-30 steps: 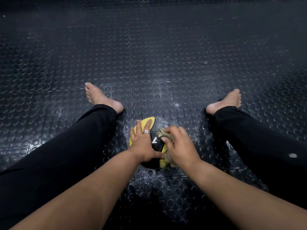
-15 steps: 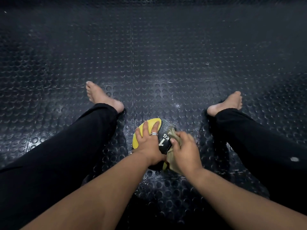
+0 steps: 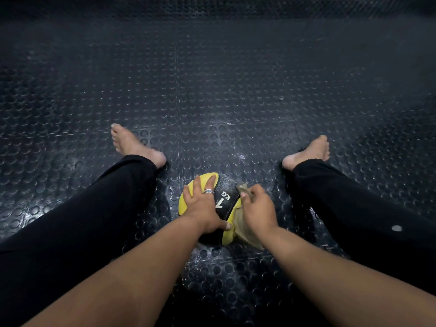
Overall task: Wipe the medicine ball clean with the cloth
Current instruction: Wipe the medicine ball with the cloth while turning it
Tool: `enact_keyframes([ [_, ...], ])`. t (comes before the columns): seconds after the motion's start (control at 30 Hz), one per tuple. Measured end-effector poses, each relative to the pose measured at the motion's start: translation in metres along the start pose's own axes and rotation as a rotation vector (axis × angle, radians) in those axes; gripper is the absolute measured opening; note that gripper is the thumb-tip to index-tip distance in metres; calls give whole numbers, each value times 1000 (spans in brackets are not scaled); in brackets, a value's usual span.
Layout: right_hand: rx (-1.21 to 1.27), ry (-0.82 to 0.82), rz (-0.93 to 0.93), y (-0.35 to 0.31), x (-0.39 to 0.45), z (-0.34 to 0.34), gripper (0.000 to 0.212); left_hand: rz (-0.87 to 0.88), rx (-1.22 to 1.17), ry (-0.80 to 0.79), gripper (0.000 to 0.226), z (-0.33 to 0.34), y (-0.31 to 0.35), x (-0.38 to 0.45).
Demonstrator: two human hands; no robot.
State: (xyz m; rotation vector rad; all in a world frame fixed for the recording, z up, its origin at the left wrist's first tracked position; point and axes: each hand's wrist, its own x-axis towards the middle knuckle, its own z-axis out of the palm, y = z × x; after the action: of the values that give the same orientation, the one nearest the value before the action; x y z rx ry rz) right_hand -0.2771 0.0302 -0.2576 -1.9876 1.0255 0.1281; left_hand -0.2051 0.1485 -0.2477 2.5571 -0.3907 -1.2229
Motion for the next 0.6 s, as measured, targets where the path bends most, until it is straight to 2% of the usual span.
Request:
enact_keyframes([
  [0.1,-38,-34,-190,1,-25,9,14,5,-3,-6,133,-5,-6,0],
  [0.17,-44,-10,-171,2,-22,9,15,23,-13,-4,133,-2,-7,-3],
  [0.23,6,-2,-63,-4,-6,2,16,35,-15,-2,133,1,-9,-5],
  [0.3,-26,-55,-4,-13,9,-7,19,32,-21,-3,133,1,-11,-6],
  [0.43,-98,-92,-96,-24,1,-5,27,25,-61,-16,133,-8,-16,-3],
  [0.53,-33,-95,-173,-23,-23,7,20,28,-65,-12,129,-6,-19,-4],
  [0.6,25,-63,-145,-23,-23,9,16,25,-60,-13,127,-2,-19,-5],
])
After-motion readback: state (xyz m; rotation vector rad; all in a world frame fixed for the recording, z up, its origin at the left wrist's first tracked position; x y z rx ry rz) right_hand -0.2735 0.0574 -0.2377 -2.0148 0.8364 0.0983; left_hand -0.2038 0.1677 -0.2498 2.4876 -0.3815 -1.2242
